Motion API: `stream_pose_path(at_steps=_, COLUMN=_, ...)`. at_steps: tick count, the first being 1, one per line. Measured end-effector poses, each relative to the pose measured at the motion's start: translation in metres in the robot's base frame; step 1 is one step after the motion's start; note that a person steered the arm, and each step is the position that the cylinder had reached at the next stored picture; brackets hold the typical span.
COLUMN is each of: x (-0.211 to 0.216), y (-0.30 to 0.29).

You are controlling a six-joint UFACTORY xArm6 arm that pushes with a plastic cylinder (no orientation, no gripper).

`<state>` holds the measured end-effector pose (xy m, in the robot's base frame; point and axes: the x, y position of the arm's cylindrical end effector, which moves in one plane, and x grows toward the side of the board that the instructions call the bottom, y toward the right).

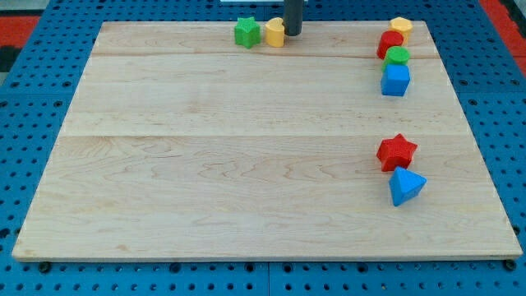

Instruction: Push the green circle closer to the yellow heart

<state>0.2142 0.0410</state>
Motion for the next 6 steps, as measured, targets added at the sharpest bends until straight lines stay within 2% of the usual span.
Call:
stream_pose_path(at_steps=2, x=0.000, y=-0.038)
stream_pose_path(at_steps=3, x=0.000, y=-0.035)
stream_pose_path(at_steps=5, x=0.007, y=0.094)
stream_pose_path(at_steps=6, x=0.006, y=0.093)
